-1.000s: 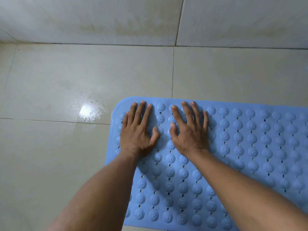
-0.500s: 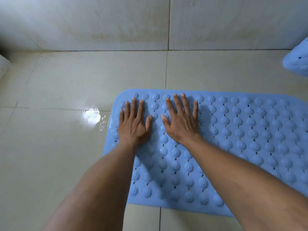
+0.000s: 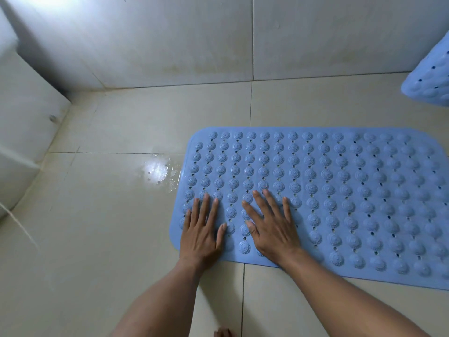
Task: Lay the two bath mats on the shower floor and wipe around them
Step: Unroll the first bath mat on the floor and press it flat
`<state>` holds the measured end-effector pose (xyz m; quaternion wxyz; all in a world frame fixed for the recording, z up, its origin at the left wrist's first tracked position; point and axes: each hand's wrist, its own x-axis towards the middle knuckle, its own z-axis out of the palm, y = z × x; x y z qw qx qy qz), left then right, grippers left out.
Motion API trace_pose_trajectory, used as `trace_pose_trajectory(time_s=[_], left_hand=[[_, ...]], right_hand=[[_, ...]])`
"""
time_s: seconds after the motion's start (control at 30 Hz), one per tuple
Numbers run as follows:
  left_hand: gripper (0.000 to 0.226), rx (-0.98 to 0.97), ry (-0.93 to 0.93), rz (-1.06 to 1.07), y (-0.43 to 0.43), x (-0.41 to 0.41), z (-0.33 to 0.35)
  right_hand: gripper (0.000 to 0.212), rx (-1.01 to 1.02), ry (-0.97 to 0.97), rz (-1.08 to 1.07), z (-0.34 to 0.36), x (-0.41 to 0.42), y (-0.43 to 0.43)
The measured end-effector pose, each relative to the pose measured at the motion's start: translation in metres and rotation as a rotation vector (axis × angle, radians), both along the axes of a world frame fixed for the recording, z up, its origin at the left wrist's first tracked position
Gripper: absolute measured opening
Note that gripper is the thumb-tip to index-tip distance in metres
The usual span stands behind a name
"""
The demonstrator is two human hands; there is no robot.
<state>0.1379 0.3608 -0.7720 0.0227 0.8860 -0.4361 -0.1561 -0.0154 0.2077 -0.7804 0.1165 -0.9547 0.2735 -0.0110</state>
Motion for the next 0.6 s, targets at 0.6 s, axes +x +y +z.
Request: trace_pose_trajectory(time_s=[0.6], left_hand=[[0.074, 0.070, -0.120, 0.006, -0.016, 0.010, 0.003]], right_hand=[[0.056, -0.114, -0.126, -0.043, -0.005, 0.008, -0.007]])
